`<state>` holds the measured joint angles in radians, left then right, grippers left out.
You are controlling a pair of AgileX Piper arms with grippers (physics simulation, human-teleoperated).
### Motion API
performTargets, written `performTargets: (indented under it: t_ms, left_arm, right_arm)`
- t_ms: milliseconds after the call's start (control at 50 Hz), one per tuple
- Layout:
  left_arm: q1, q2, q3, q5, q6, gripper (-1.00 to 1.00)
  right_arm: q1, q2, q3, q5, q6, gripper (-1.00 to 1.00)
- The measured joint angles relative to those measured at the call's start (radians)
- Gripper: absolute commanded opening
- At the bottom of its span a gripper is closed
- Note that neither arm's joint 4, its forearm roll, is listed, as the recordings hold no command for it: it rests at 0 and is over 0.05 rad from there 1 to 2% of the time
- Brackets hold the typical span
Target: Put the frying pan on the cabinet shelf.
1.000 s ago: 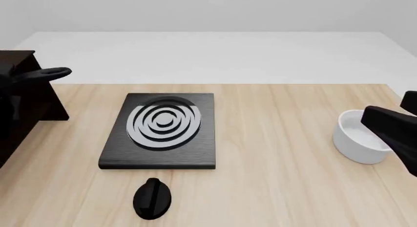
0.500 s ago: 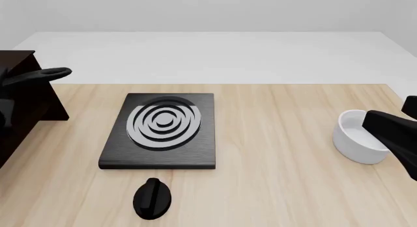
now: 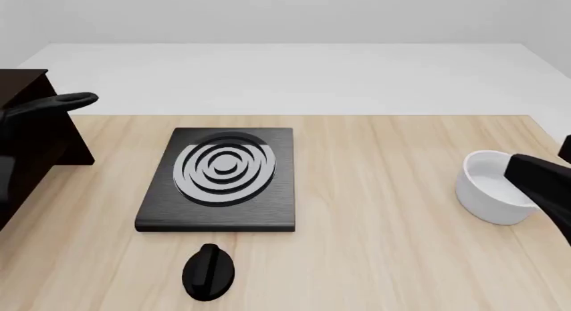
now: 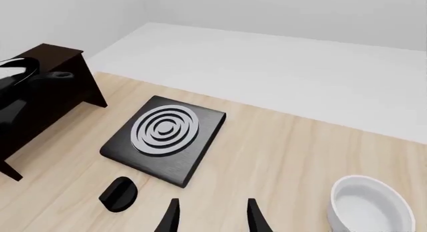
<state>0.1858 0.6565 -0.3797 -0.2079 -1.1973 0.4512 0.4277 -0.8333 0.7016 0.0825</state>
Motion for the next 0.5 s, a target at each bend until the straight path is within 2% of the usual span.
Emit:
performTargets:
  t_ms: [280, 500]
  left_arm:
    - [-0.036, -0.137, 0.013, 0.125, 0.019, 1.0]
    - [-0.066, -0.246, 0.017, 0.254, 0.063, 1.0]
  right_arm:
    - [-0.003, -0.014, 0.006, 0.002, 0.007, 1.0]
    - [-0.007, -0.026, 0.007, 0.002, 0.014, 1.0]
